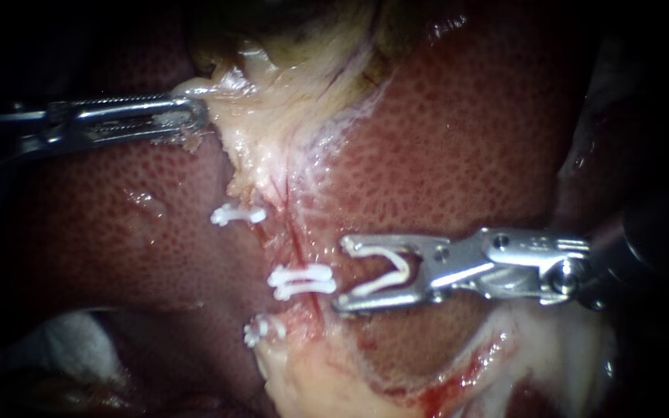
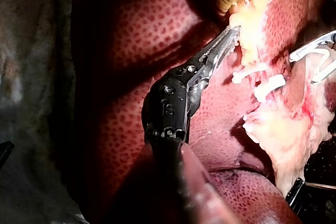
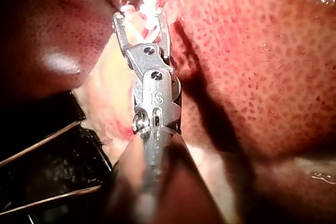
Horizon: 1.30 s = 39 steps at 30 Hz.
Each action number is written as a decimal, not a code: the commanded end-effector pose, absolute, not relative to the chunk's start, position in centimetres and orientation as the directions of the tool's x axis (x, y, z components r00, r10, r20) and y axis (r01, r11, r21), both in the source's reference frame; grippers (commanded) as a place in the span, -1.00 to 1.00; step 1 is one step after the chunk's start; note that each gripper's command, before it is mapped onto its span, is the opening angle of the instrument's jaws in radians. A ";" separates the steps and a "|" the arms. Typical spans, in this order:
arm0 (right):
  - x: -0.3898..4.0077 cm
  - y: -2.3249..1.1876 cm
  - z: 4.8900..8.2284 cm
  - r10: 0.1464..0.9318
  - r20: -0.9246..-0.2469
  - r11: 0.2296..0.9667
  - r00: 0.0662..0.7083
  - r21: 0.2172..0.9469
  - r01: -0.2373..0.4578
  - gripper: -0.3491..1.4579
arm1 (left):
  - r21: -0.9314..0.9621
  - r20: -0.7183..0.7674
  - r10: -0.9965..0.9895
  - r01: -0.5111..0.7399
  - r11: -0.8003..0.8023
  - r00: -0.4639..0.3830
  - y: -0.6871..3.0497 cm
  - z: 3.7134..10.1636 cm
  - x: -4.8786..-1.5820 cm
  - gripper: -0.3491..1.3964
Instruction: Clipping third clip right tube
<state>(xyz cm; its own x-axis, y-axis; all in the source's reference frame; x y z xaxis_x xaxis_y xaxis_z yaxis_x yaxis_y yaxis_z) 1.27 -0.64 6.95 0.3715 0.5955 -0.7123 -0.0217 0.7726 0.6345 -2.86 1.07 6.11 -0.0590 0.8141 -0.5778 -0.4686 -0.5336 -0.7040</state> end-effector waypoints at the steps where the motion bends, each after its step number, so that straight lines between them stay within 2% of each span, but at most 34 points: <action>1: 1.31 -0.62 6.98 0.600 -0.709 0.770 0.372 0.638 -0.025 -0.07 | -0.704 -0.578 0.814 -0.470 -0.533 -0.059 1.06 6.11 -2.86 -1.00; 10: 1.59 -0.41 7.29 0.639 -0.677 0.742 0.365 0.667 -0.062 -0.07 | -0.703 -0.578 0.814 -0.471 -0.533 -0.059 1.05 6.09 -2.87 -1.00; 18: 1.71 -0.44 7.50 0.673 -0.647 0.713 0.358 0.697 -0.080 -0.07 | -0.703 -0.578 0.814 -0.472 -0.532 -0.058 1.05 6.09 -2.89 -1.00; 27: 1.81 -0.55 7.56 0.718 -0.592 0.644 0.367 0.764 -0.027 -0.08 | -0.703 -0.578 0.814 -0.472 -0.532 -0.058 1.06 6.10 -2.90 -1.00; 39: 1.82 -0.56 7.52 0.814 -0.517 0.507 0.264 0.855 0.111 -0.08 | -0.703 -0.578 0.814 -0.472 -0.532 -0.058 1.06 6.10 -2.90 -1.00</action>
<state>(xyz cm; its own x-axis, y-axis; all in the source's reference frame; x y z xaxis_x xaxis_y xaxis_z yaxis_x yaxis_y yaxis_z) 1.82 -0.57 7.52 0.2580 0.8199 -0.5111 0.1196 0.4978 0.8590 -2.90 1.06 6.10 -0.0580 0.8141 -0.5778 -0.4726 -0.5323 -0.7024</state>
